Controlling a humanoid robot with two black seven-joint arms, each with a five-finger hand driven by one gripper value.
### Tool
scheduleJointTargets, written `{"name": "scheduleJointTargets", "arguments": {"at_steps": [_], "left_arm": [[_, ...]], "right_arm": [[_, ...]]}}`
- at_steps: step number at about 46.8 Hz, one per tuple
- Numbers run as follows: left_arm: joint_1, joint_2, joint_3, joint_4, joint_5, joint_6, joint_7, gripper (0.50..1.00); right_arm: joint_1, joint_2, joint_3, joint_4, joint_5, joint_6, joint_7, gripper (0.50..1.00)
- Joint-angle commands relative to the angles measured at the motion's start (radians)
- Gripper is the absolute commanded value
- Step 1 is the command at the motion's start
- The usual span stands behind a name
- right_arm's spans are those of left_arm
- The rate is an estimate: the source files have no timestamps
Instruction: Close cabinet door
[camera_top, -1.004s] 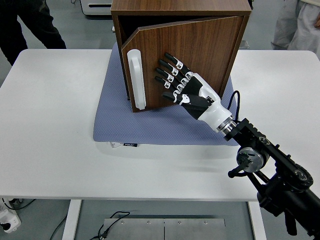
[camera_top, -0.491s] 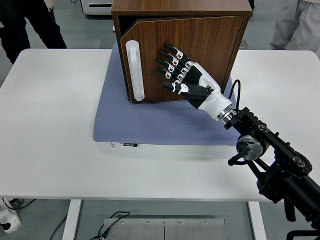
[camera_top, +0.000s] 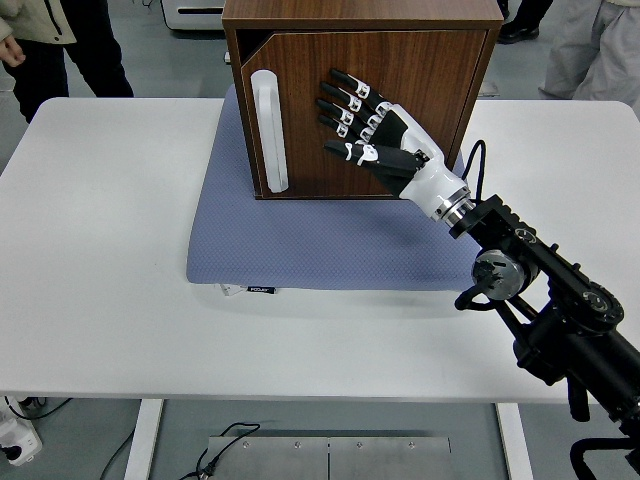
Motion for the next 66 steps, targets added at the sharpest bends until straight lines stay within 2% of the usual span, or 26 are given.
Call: {"name": "scheduleJointTargets", "arguments": {"at_steps": [1,21,29,33,41,49,56,66], "left_arm": [[0.000,0.000,0.000,0.000,0.002,0.000,0.000,1.000],[0.000,0.000,0.000,0.000,0.000,0.000,0.000,1.000],[0.000,0.000,0.000,0.000,0.000,0.000,0.000,1.000],[0.000,0.000,0.000,0.000,0.000,0.000,0.000,1.000],[0.000,0.000,0.000,0.000,0.000,0.000,0.000,1.000],[0.000,0.000,0.000,0.000,0.000,0.000,0.000,1.000],[0.000,0.000,0.000,0.000,0.000,0.000,0.000,1.000],[0.000,0.000,0.000,0.000,0.000,0.000,0.000,1.000]], "right_arm": [[0.005,0.000,0.002,-0.002,0.000,-0.021,0.000,1.000],[-0.003,0.000,0.002,-0.002,0.000,-0.112,0.000,1.000],[-0.021,0.000,0.002,0.012,0.001,-0.091,0.000,1.000],[-0.034,0.000,0.002,0.023,0.001,-0.055,0.002,1.000],[-0.075,0.000,0.002,0.076,0.000,-0.008,0.002,1.000],[-0.121,0.000,0.003,0.141,0.001,0.012,0.002,1.000],[-0.184,-0.093,0.013,0.207,0.001,0.015,0.012,1.000],[-0.302,-0.207,0.114,0.266,0.001,0.037,0.020,1.000]]}}
